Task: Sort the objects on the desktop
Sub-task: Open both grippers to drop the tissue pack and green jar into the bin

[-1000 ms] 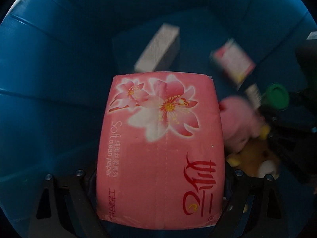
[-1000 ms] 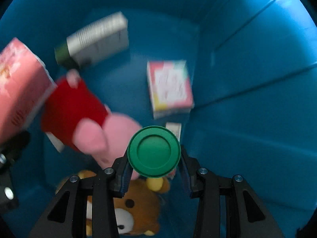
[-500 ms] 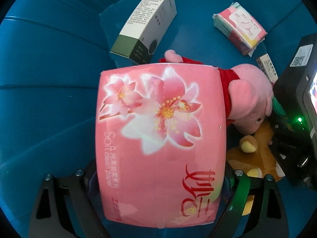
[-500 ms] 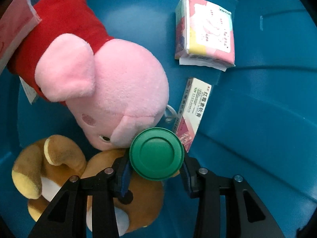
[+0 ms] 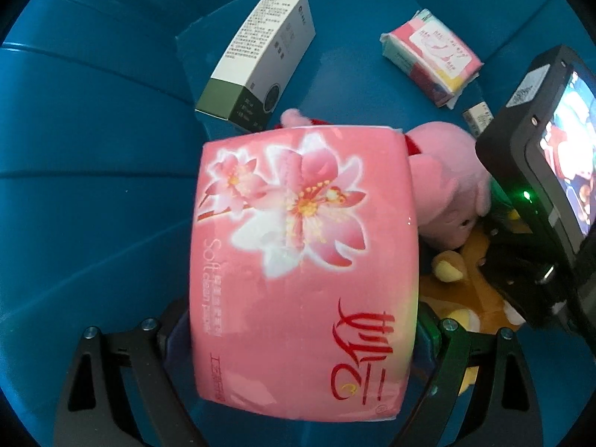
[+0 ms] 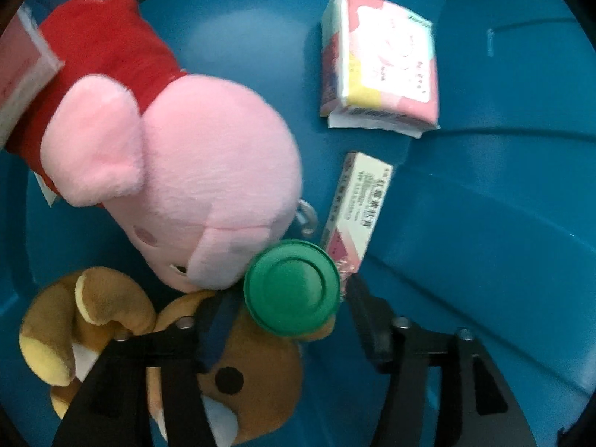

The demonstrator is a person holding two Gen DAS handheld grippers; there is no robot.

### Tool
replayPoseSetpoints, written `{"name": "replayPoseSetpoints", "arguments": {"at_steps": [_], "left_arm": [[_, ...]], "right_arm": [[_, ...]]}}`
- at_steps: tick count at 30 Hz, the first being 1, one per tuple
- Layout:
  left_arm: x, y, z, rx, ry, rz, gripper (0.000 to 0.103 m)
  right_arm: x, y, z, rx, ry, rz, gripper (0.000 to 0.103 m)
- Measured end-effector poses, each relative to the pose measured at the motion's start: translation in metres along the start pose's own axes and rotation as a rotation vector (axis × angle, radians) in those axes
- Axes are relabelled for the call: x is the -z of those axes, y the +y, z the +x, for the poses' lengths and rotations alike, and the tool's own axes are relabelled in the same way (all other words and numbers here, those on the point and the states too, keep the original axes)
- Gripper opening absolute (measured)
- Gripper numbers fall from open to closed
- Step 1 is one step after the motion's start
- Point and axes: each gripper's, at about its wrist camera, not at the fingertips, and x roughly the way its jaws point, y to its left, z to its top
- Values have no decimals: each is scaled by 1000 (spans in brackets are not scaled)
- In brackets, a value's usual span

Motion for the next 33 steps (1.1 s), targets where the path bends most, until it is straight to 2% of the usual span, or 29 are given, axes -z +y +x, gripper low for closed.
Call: {"name": "replayPoseSetpoints", "arguments": {"at_steps": [2,8,10,11,18,23,24,25,27,29,31,33], "left_arm": [[2,-1,-8,21,-12,-9,91],[14,-10,-24,16,-13,-3,91],[17,2,-26,19,-21,8,91],[31,20,-21,22,-27,17,91],[55,20,-45,31,-59,41,91],[59,23,-37,35,-60,41,91],[59,23,-37,42,-61,40,91],[62,25,-36,50,-71,39,91],[65,25,-44,75,-105,37,91],[71,31,-58,135,-143,5,91],[72,31,-64,184,-181,32,92],[72,38,-63,182,-178,3,92]], "right_arm": [[6,-2,-8,-23,-15,-3,87],[23,-2,-31,-50,-53,-10,91],[29,-1,-34,-49,-56,-22,91],[34,-1,-37,-50,-56,-28,91],[61,-11,-61,-74,-99,-21,93],[77,-22,-80,-86,-140,0,94],[59,-26,-87,-89,-145,1,94],[57,-24,-94,-94,-153,4,94],[18,-24,-111,-103,-171,8,94],[16,-28,-115,-111,-192,12,95],[19,-27,-112,-119,-202,16,95],[19,-33,-105,-121,-210,21,95]]}}
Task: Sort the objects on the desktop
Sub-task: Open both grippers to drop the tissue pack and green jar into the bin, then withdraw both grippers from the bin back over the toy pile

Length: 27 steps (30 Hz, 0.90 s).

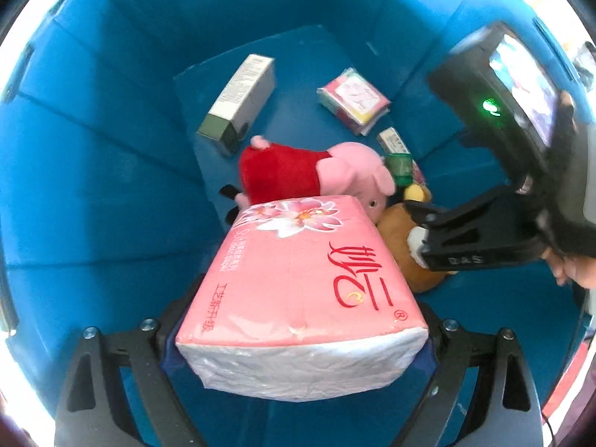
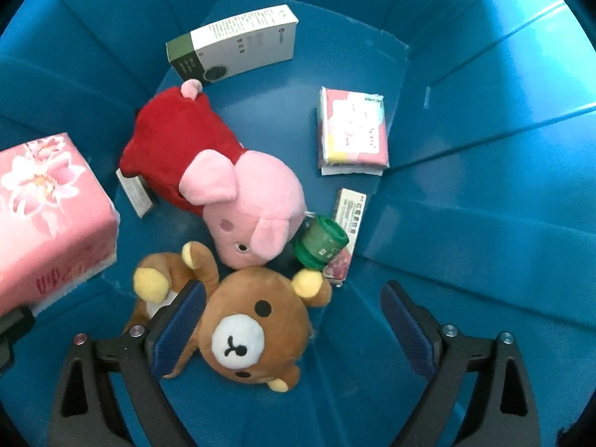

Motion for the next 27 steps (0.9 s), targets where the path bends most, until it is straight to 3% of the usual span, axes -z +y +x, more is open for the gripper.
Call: {"name": "replayPoseSetpoints", "arguments": {"at_steps": [5,13,20,27], "left_arm": [[8,6,-5,-19,-4,4,92],[15,4,-29,-16,-77,24,92],[35,10,-82,-43,-272,13,92],[73,41,-140,-34,-457,-57,92]], "right_arm": [[4,-4,-6,-10,-26,11,96],[10,6,-31,-17,-82,-1,96],[21,18,-76,-26,-186,-9,96],[36,45,-141,-14,-368,-2,99]]}}
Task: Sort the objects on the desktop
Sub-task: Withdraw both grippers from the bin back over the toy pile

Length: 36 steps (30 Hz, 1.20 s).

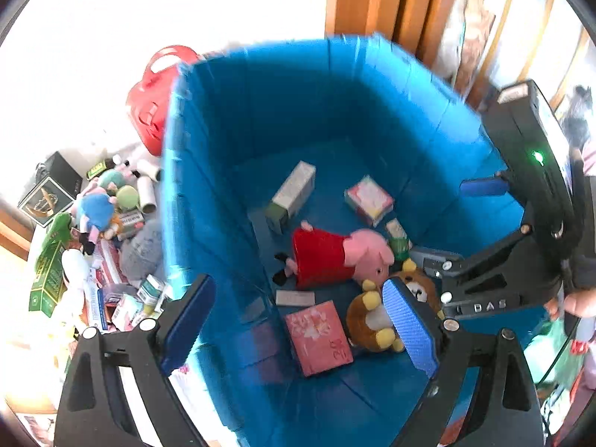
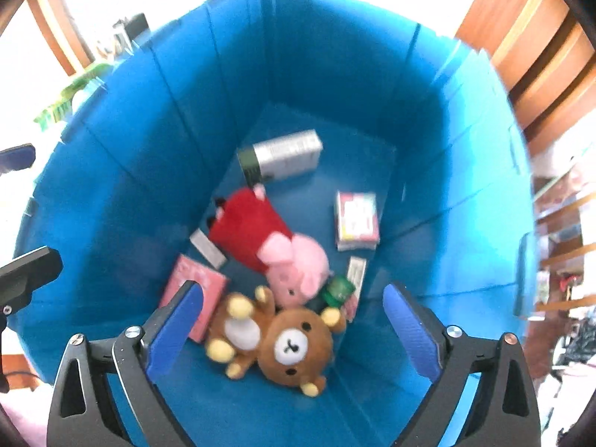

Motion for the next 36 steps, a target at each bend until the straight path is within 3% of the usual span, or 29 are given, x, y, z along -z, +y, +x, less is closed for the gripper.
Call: {"name": "replayPoseSetpoints", "arguments": {"at_steps": [6,13,21,29,36], "left_arm": [[25,45,-56,7,-178,-50,92],[68,111,-107,1,-307,-87,92],[145,222,-160,-150,-493,-121,92],[226,354,-168,-179,-516,-217,92],[291,440,-136,-255,-504,-370,92]], "right_arm": [[-4,47,-47,9,-133,-26,101],[-13,126,-89,-49,-256,-56,103],[-26,244,-107,-73,-389,-88,103],[-27,363,-87,-127,-512,-59,103],[-31,412,-45,-179,-498,-4,103]]}}
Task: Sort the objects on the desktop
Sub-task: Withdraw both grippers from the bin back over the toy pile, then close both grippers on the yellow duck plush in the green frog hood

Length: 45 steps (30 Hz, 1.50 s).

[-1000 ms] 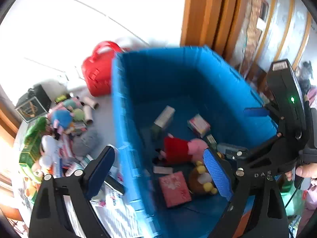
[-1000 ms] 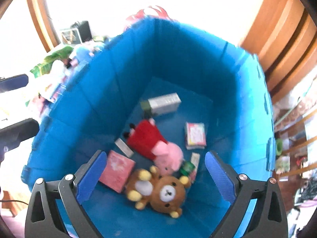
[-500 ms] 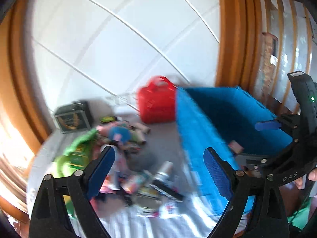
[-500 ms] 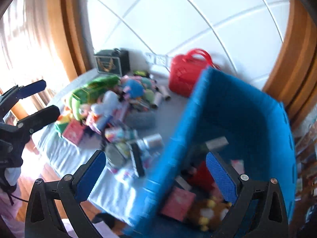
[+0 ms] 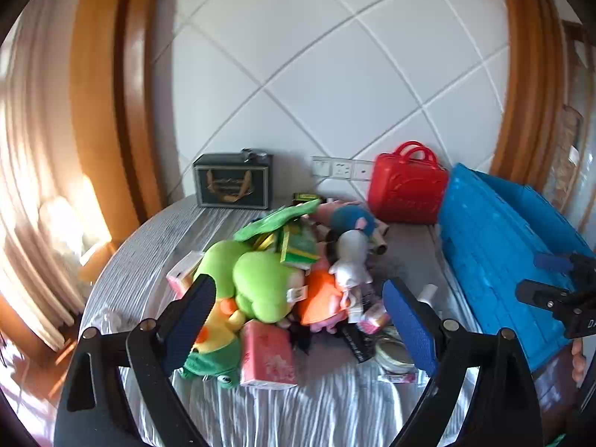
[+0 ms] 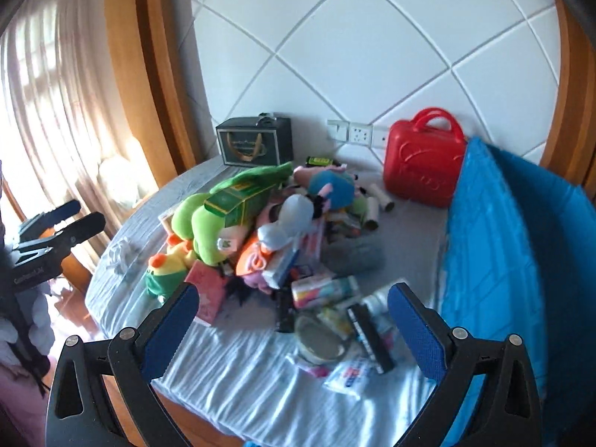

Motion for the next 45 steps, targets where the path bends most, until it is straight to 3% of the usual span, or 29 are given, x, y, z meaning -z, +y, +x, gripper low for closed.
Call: {"name": "replayPoseSetpoints", "arguments": {"at_steps": [11,17,24,31,37,42,45], "left_arm": [[75,77,36,-199,129,-130,92],[92,90,51,-295,193,-195,92],[114,97,80,-338,295,-243,92],[137,116,134,-326,373,-259,92],[153,130,186,-215,447,-190,89],[163,140,222,-60,524,-140,88],[170,142,242,-89,565,-65,87]], "right_arm": [[43,-9,99,-102,166,93,103],[46,-19,130,-141,186,83,103],[45,-10,163,-175,206,42,103],[42,31,192,-196,251,7,103],[41,72,219,-159,262,49,103],[35,109,242,-112,269,87,103],[32,132,251,-109,268,95,103]]}}
